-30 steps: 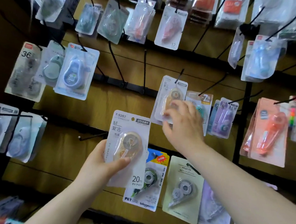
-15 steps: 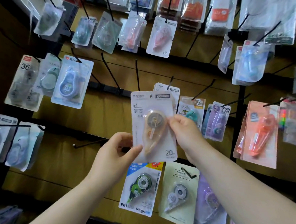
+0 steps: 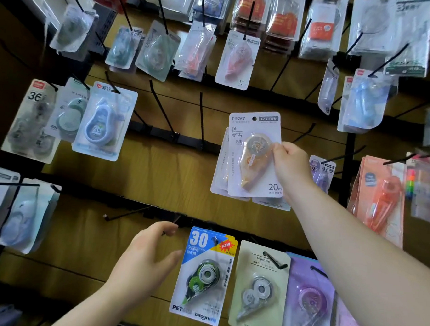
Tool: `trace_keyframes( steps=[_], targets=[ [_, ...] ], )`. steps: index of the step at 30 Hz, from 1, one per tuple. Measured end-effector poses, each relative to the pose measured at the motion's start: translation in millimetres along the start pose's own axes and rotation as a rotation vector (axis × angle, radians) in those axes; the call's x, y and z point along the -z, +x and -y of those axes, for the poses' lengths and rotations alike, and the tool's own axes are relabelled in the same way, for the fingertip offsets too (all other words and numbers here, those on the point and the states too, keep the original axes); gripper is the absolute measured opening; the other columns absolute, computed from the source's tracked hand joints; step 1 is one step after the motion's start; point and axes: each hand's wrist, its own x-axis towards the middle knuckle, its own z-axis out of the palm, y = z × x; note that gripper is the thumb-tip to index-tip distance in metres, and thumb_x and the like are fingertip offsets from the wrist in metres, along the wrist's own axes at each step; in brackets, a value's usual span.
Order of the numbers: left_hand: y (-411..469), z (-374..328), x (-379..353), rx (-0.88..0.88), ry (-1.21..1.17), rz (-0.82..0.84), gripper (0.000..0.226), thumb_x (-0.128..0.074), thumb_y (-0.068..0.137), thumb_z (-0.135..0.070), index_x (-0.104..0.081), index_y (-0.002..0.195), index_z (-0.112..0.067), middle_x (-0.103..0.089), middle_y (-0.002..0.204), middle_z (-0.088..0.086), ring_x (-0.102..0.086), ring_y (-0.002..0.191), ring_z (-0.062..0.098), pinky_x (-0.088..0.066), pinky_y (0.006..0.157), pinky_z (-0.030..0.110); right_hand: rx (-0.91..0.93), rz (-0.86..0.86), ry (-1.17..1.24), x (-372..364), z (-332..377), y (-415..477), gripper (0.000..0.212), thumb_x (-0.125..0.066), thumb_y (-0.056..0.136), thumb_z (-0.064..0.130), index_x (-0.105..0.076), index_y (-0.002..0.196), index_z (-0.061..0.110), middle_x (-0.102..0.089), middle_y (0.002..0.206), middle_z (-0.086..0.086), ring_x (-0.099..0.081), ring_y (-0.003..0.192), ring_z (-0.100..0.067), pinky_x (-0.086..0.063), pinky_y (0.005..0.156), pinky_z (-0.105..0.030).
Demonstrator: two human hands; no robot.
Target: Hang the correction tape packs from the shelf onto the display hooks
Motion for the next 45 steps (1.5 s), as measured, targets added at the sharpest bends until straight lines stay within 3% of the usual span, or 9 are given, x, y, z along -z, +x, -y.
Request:
trace_keyframes(
  steps=[5, 14, 19, 24, 26, 33, 38, 41, 45],
  targets=[
    [-2.1, 3.7, 3.0, -0.036, 0.015, 0.007, 0.036, -0.061, 0.084, -0.024, -0.037, 0.105, -0.040, -0.037, 0.098, -0.037, -0.038, 0.104, -0.003, -0.030, 0.083, 0.015, -0.039, -0.013, -0.014, -3.6, 1.7, 5.9, 0.035, -0.032, 0.097, 0.017, -0.040, 0.063, 0.016, -0.042, 0.064, -0.002, -0.043, 0.054, -0.016, -0.030, 0.047, -0.021],
    [-5.3, 4.1, 4.4, -0.042, 0.026, 0.038, 0.039, -0.059, 0.086, -0.025, -0.033, 0.108, -0.041, -0.030, 0.098, -0.040, -0.034, 0.106, -0.007, -0.028, 0.083, 0.010, -0.104, 0.026, -0.054, -16.5, -12.3, 13.1, 0.025, -0.034, 0.096, 0.017, -0.056, 0.085, 0.008, -0.047, 0.076, -0.012, -0.047, 0.062, -0.024, -0.031, 0.052, -0.024],
    [-7.3, 5.9, 4.3, -0.023, -0.004, 0.056, 0.037, -0.057, 0.087, -0.023, -0.032, 0.107, -0.042, -0.029, 0.099, -0.041, -0.034, 0.107, -0.008, -0.032, 0.075, 0.003, -0.167, 0.028, -0.089, -29.7, -22.6, 19.9, 0.030, -0.033, 0.098, 0.019, -0.046, 0.072, 0.012, -0.045, 0.067, -0.005, -0.050, 0.068, -0.023, -0.034, 0.050, -0.024],
    [-9.6, 3.4, 4.7, 0.002, -0.008, 0.079, 0.037, -0.055, 0.088, -0.022, -0.029, 0.107, -0.042, -0.027, 0.095, -0.042, -0.036, 0.106, -0.007, -0.030, 0.084, 0.012, -0.198, 0.004, -0.075, -42.5, -24.1, 17.7, 0.025, -0.034, 0.096, 0.019, -0.055, 0.087, 0.007, -0.062, 0.098, -0.023, -0.061, 0.096, -0.038, -0.050, 0.077, -0.038],
    [-10.2, 2.3, 4.7, 0.008, 0.005, 0.079, 0.037, -0.055, 0.088, -0.022, -0.029, 0.106, -0.042, -0.027, 0.094, -0.041, -0.035, 0.105, -0.008, -0.031, 0.083, 0.014, -0.236, 0.024, -0.080, -43.8, -24.1, 15.7, 0.026, -0.034, 0.096, 0.019, -0.054, 0.084, 0.007, -0.063, 0.104, -0.023, -0.063, 0.096, -0.039, -0.053, 0.077, -0.039],
    [-11.9, -1.3, 5.0, 0.111, -0.063, 0.108, 0.037, -0.053, 0.089, -0.019, -0.031, 0.106, -0.043, -0.042, 0.100, -0.023, -0.044, 0.103, 0.003, -0.037, 0.082, 0.022, -0.230, 0.070, -0.225, -37.0, -34.4, 8.1, 0.026, -0.038, 0.090, 0.011, -0.048, 0.066, 0.012, -0.056, 0.077, -0.012, -0.059, 0.082, -0.032, -0.055, 0.083, -0.045],
    [-13.2, -4.9, 5.6, 0.151, -0.007, 0.111, 0.043, -0.055, 0.088, -0.020, -0.036, 0.124, -0.035, -0.044, 0.108, -0.016, -0.046, 0.111, 0.006, -0.043, 0.085, 0.027, -0.135, 0.110, -0.362, -20.9, -36.1, -10.2, 0.025, -0.041, 0.092, 0.011, -0.050, 0.116, 0.009, -0.052, 0.103, -0.008, -0.046, 0.081, -0.020, -0.036, 0.059, -0.025],
    [-16.5, -8.0, 5.1, 0.172, 0.040, 0.103, 0.054, -0.057, 0.086, -0.020, -0.032, 0.132, -0.035, -0.049, 0.118, -0.011, -0.050, 0.113, 0.011, -0.045, 0.085, 0.030, -0.035, 0.146, -0.466, -8.0, -38.6, -30.6, 0.014, -0.043, 0.091, 0.015, -0.056, 0.098, 0.014, -0.059, 0.108, -0.008, -0.048, 0.089, -0.021, -0.036, 0.070, -0.026],
    [-35.7, -14.1, 5.4, 0.184, 0.044, -0.037, 0.056, -0.054, 0.087, -0.015, -0.032, 0.136, -0.032, -0.052, 0.117, -0.011, -0.051, 0.094, 0.007, -0.043, 0.070, 0.025, 0.036, 0.295, -0.505, 7.0, -44.6, -65.3, 0.015, -0.048, 0.088, 0.017, -0.056, 0.077, 0.021, -0.065, 0.090, -0.004, -0.058, 0.086, -0.023, -0.045, 0.073, -0.032]
  ],
)
